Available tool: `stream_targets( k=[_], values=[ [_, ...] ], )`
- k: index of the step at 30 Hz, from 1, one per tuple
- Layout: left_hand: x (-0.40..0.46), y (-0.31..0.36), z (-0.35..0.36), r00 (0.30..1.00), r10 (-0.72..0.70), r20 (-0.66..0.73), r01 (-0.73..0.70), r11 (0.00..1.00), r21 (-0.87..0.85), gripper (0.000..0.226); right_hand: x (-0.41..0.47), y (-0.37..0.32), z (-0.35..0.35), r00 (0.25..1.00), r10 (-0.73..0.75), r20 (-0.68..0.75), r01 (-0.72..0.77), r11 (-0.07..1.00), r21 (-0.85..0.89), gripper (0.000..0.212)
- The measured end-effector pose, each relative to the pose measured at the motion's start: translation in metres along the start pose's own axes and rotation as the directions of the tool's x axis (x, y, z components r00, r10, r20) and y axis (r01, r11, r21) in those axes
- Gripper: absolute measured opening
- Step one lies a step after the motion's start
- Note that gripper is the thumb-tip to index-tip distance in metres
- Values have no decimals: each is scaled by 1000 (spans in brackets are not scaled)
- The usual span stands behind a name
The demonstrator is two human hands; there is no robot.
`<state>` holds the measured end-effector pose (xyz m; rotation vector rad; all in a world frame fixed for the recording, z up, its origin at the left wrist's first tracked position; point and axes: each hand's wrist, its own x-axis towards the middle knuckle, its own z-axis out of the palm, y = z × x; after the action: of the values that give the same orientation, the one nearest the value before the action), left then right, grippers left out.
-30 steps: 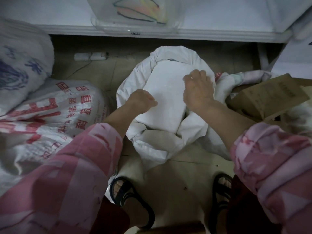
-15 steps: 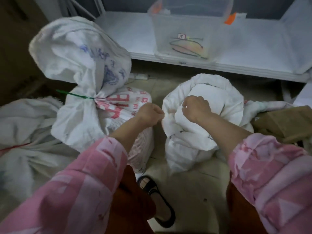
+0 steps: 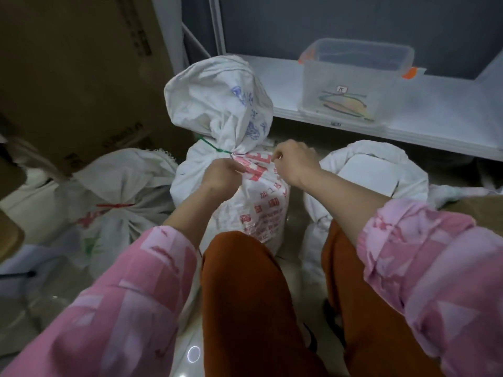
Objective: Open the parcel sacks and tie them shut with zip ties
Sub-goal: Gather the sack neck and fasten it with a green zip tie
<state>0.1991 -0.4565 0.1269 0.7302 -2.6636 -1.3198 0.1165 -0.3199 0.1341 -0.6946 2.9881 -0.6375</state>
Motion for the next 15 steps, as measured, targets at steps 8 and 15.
stream_targets(
  k=[8, 15],
  values=[
    [-10, -19, -18, 976, -151, -158, 144, 988, -55, 43, 5, -29, 9, 998, -45, 44, 40, 992, 122, 34],
    [1, -24, -21, 928, -252, -276, 233, 967, -100, 52, 27, -36, 25, 998, -66, -18, 68, 967, 246, 40]
  ],
)
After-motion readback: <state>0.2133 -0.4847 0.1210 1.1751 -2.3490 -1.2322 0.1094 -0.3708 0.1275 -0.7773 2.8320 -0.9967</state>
